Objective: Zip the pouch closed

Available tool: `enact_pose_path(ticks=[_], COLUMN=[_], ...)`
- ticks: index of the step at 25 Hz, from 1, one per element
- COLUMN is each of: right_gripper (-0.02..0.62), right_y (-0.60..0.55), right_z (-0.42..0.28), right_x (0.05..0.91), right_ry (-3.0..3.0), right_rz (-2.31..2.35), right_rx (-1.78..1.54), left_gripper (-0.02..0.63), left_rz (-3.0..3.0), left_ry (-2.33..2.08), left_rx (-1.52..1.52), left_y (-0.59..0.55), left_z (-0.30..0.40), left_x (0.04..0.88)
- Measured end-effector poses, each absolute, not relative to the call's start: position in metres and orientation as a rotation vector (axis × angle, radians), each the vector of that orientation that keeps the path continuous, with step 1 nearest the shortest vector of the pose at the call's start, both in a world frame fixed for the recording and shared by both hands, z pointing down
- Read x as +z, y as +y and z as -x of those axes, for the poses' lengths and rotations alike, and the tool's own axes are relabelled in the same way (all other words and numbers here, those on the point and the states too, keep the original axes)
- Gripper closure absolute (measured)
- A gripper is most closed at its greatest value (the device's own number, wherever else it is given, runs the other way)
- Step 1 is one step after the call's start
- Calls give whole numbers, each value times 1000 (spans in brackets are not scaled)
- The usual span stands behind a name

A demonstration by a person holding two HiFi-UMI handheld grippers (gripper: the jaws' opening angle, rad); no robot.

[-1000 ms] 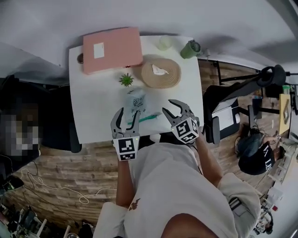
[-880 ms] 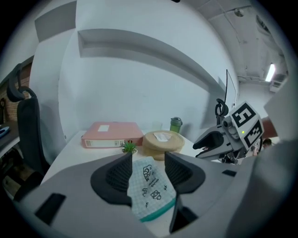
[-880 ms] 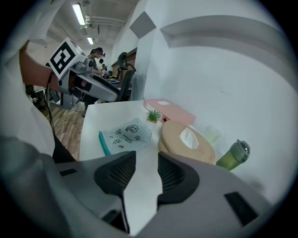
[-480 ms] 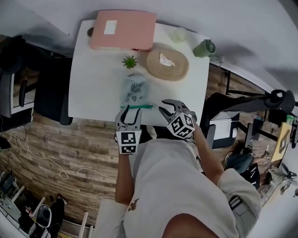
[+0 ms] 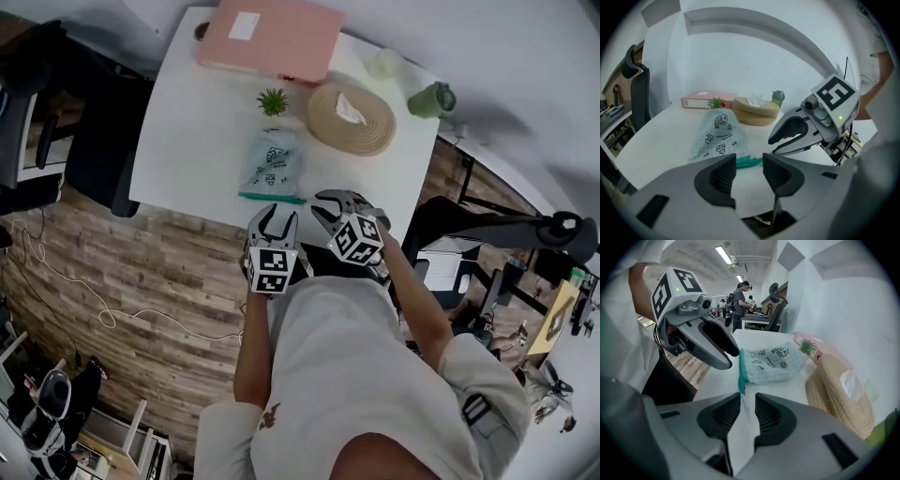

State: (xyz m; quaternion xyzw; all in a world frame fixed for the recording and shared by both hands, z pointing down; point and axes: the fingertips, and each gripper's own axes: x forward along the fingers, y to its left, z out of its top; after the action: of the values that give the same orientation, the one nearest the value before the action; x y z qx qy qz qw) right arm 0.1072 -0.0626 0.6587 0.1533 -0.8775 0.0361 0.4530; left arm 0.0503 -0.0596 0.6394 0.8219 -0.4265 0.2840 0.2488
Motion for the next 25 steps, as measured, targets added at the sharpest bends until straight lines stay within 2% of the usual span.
enact_pose_path(ticks=[9,13,25], right_gripper=[509,584,588], right_y=[-56,-56,-48], right_z=[-102,-101,-92], right_x=[679,680,670], right_ry=[-2148,-2153,-2217], right_rz=[-271,-270,-268], right_rx=[89,109,176], left_gripper=[436,437,452], left_rz=[-2220,-2231,-2228], left_ry=[-1090,-1052,-1052], left_rx=[816,835,903], left_y=[-46,-46,-47], left_z=[-67,-74,-76], left_x=[664,672,685])
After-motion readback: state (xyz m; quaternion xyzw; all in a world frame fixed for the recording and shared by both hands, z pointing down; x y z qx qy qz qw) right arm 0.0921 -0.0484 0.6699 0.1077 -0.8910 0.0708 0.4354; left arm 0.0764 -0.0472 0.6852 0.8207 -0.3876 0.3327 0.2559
